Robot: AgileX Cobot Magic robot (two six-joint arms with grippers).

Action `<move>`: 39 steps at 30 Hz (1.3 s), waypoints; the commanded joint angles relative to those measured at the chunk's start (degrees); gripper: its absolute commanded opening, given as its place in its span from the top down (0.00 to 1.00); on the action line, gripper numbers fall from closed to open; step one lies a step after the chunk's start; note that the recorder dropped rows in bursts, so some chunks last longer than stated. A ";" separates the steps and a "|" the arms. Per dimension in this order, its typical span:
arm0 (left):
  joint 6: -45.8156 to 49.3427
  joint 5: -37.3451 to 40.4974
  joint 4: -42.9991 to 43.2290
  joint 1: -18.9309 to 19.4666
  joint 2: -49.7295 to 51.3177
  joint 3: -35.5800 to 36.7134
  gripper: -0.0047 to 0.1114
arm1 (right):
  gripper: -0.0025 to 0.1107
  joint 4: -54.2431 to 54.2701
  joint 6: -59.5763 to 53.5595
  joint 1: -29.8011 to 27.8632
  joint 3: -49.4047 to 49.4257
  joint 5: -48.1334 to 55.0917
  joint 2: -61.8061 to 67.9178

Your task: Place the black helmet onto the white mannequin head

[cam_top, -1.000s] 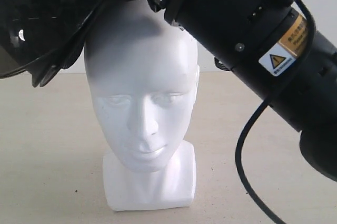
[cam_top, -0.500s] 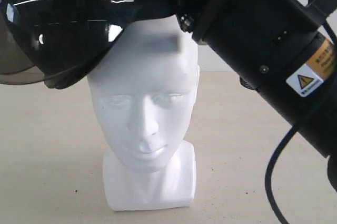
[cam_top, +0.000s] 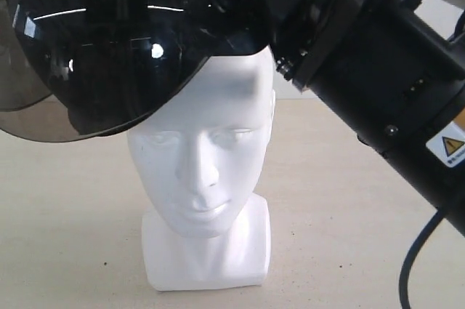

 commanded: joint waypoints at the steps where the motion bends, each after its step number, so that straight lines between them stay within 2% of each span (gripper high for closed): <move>1: 0.44 -2.71 1.04 -1.27 2.12 -2.68 0.92 | 0.98 6.22 -3.97 -0.73 2.23 -1.89 -1.53; 15: 2.40 -3.81 3.05 -6.81 6.63 -3.84 0.92 | 0.98 7.22 -6.10 -0.73 2.91 -1.89 -1.53; 22: -0.24 -4.66 3.77 -6.95 6.63 -7.62 0.92 | 0.98 8.82 -7.38 -0.73 2.91 -1.62 -1.53; 33: -1.05 -4.78 6.70 -6.95 6.74 -7.74 0.92 | 0.98 10.58 -9.95 -0.73 2.97 1.10 -1.53; 39: -2.05 -6.61 6.99 -6.95 8.91 -7.74 0.92 | 0.98 13.33 -10.05 -0.73 6.72 -1.89 -1.53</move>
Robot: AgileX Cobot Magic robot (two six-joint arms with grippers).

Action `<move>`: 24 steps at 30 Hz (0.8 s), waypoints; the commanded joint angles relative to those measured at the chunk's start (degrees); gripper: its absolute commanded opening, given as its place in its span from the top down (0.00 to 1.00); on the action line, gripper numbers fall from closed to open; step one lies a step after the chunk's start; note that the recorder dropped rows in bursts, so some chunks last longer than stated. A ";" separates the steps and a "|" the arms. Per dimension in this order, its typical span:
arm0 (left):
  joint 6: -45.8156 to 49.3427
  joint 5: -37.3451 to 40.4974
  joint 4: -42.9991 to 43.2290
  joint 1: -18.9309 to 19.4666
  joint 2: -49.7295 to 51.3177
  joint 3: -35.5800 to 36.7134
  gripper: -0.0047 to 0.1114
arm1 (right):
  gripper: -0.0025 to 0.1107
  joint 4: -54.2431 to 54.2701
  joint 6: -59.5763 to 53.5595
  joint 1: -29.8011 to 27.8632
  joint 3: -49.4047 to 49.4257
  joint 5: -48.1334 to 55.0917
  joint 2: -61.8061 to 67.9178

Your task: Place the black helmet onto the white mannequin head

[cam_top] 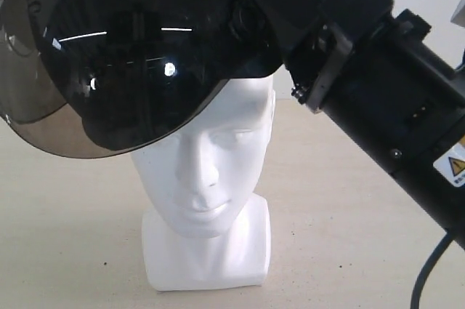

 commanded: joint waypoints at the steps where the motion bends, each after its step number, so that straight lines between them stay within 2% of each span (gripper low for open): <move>1: -1.71 -1.50 0.73 -0.40 2.18 -0.36 0.92 | 0.98 8.46 -3.69 -0.73 4.05 -2.10 -1.17; 8: -2.88 -2.55 2.89 -0.53 4.26 -0.36 0.92 | 0.98 9.92 -4.39 -0.73 6.01 -2.10 -1.17; 17: -3.03 0.56 5.56 -3.73 6.61 -0.36 0.92 | 0.98 14.58 -7.52 -0.73 8.29 -2.10 -1.64; 24: -2.80 0.56 6.72 -3.73 6.61 -0.36 0.92 | 0.98 19.58 -17.06 -0.73 9.79 -2.10 -6.28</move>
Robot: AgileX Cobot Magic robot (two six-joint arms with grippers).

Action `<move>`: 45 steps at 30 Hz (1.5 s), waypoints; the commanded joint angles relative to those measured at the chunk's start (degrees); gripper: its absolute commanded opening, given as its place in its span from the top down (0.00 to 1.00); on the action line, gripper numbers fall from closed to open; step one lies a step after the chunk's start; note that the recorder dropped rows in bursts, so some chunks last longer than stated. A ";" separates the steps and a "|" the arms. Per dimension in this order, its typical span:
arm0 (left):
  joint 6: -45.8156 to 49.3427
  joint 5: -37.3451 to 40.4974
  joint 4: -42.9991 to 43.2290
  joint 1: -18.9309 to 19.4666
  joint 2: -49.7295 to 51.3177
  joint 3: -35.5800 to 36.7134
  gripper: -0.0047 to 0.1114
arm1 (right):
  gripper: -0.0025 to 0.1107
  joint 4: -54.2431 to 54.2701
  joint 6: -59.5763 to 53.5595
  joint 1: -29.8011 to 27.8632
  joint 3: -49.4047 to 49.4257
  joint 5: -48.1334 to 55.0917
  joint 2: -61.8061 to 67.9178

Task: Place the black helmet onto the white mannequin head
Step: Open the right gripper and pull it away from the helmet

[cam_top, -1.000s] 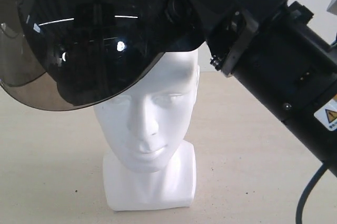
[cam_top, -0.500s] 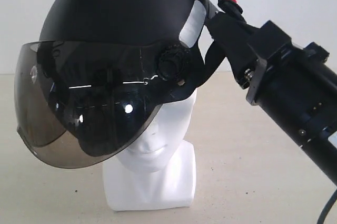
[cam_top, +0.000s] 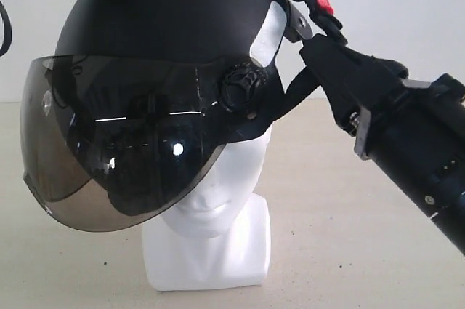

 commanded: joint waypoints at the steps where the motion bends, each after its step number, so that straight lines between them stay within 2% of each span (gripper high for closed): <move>1: -0.54 0.84 1.70 -0.41 0.23 -0.01 0.92 | 0.98 8.78 -8.32 -0.47 1.86 -3.71 -4.49; 16: -3.63 -0.24 1.96 -0.41 0.23 -0.01 0.92 | 0.98 17.35 -14.76 -0.47 4.17 -1.89 -9.58; 22: -5.03 -0.45 2.10 -0.41 0.23 -0.01 0.92 | 0.98 20.68 -21.94 -0.47 4.17 0.99 -9.58; 25: -5.68 -0.47 2.21 -0.41 0.23 -0.01 0.92 | 0.98 20.57 -26.41 -0.47 4.17 6.43 -9.81; 30: -5.80 -0.47 3.21 -1.57 0.23 -0.01 0.92 | 0.97 14.81 -27.59 -0.47 4.17 23.65 -10.27; 32: -5.80 -0.47 3.49 -1.58 0.23 -0.01 0.92 | 0.92 10.50 -26.81 -0.47 4.06 30.22 -11.51; 34: -6.41 -0.29 3.56 -1.58 0.23 -0.01 0.92 | 0.80 6.56 -22.60 -0.47 4.06 34.23 -13.28; 37: -7.12 -0.16 4.12 -1.58 0.23 -0.01 0.92 | 0.49 4.01 -19.04 -0.47 4.06 36.53 -16.60; 38: -7.12 -0.16 4.40 -1.58 0.23 -0.01 0.92 | 0.41 4.02 -18.09 -0.47 4.06 36.53 -17.91; 39: -7.12 -0.16 4.65 -1.58 0.23 -0.01 0.92 | 0.37 4.14 -17.20 -0.47 4.06 36.53 -19.03; 41: -7.25 -0.06 4.63 -1.58 0.23 -0.01 0.92 | 0.39 4.62 -16.07 -0.47 4.06 36.53 -20.75; 45: -7.25 1.24 4.63 -1.58 0.02 -0.26 0.92 | 0.55 6.91 -15.37 -0.47 4.06 34.67 -21.77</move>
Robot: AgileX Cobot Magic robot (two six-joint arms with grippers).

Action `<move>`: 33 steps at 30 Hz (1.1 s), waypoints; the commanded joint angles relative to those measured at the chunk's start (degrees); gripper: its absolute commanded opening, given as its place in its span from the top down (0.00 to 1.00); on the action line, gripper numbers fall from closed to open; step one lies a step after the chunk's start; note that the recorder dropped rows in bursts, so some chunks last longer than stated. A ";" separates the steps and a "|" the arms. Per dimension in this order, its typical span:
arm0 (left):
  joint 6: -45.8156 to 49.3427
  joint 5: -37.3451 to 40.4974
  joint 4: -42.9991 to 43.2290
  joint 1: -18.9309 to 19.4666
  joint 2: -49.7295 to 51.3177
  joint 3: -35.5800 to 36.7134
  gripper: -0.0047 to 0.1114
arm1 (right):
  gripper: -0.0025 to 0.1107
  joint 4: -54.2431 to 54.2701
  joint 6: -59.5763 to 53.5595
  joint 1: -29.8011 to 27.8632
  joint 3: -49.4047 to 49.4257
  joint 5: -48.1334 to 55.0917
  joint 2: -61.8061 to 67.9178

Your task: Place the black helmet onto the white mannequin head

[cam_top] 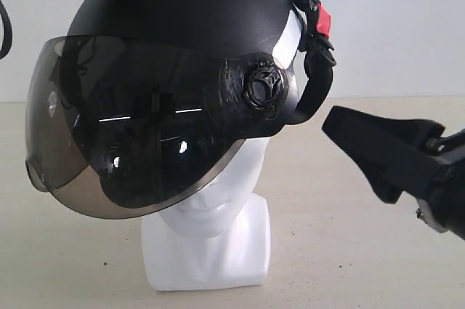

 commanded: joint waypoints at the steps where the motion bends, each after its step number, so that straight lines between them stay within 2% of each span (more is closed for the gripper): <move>1: -0.65 2.74 2.13 -0.46 -0.55 -0.52 0.92 | 0.59 1.34 0.99 -0.14 -0.30 -2.70 -1.05; 2: -0.65 3.10 2.13 -0.46 -0.84 -0.64 0.92 | 0.58 1.34 0.99 -0.14 -0.71 -2.40 -1.05; 6: -0.77 5.21 2.63 -0.46 -3.03 -2.24 0.92 | 0.45 3.81 -3.10 -0.14 -6.49 2.70 -0.92; 10: -1.71 7.93 2.99 -0.46 -5.67 -2.80 0.92 | 0.44 16.01 -14.01 -0.14 -8.56 5.00 -0.92; 12: -2.13 11.94 5.40 -0.46 -8.32 -2.80 0.92 | 0.44 18.00 -15.98 -0.14 -8.56 5.46 -0.82; 14: -7.57 16.90 13.13 -0.46 -12.25 -2.80 0.92 | 0.44 18.00 -15.98 -0.14 -8.56 5.46 -0.82; 16: -17.24 21.02 21.74 -0.46 -16.28 -2.80 0.92 | 0.44 18.67 -15.98 -0.14 -8.56 5.46 -0.60; 17: -20.52 22.28 21.74 -0.31 -18.25 -2.29 0.92 | 0.44 18.67 -15.98 -0.14 -8.56 5.35 -0.29; 22: -23.12 25.16 21.74 1.50 -26.13 2.21 0.92 | 0.44 19.16 -16.10 -0.14 -9.18 5.51 2.18; 33: -26.20 34.00 21.74 5.92 -40.73 17.25 0.92 | 0.44 19.45 -16.64 -0.14 -10.68 7.16 3.80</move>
